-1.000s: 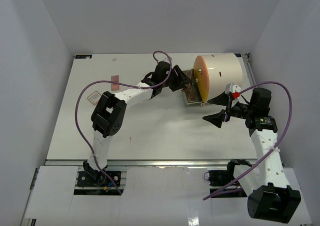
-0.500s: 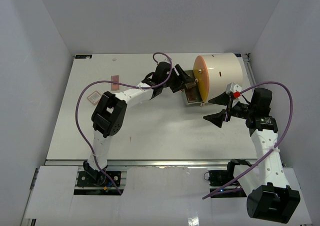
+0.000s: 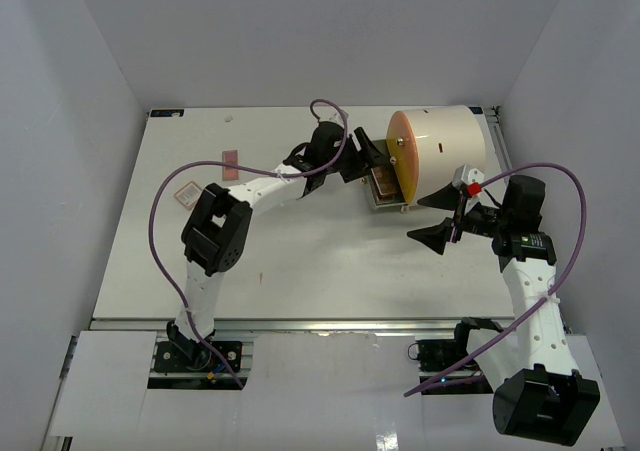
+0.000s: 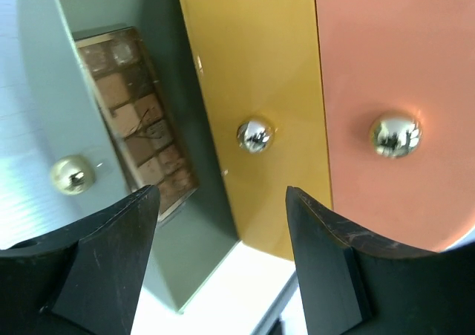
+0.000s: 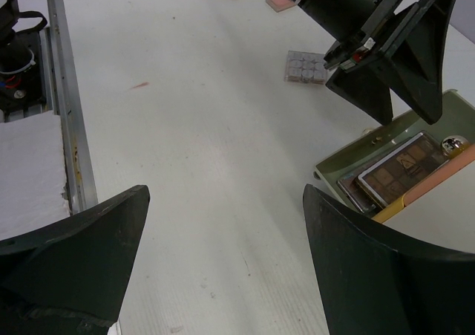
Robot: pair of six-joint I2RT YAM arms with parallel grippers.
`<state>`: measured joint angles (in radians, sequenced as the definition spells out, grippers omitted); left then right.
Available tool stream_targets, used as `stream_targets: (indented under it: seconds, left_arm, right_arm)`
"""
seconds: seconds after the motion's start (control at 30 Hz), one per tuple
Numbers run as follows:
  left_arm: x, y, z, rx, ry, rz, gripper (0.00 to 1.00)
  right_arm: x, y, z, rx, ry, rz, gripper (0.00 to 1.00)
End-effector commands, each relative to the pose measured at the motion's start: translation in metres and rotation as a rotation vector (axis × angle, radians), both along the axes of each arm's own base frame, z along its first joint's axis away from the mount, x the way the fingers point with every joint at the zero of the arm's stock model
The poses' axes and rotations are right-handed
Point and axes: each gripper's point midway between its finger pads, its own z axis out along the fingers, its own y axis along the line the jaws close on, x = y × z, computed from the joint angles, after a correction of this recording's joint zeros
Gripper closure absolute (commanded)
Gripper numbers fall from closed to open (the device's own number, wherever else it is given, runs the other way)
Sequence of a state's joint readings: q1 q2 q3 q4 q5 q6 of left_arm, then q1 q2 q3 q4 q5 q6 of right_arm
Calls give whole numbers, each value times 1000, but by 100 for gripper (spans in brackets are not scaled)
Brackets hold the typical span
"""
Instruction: Organize the makeup
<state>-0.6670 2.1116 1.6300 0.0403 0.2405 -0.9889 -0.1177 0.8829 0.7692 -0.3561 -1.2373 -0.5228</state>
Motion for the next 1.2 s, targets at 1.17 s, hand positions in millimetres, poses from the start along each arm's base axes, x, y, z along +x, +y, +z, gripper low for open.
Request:
stream_targets:
  seconds: [1.17]
  left_arm:
    - [76, 394, -76, 820, 0, 319, 2]
  right_arm:
    - [-4, 1, 3, 15, -22, 24, 10]
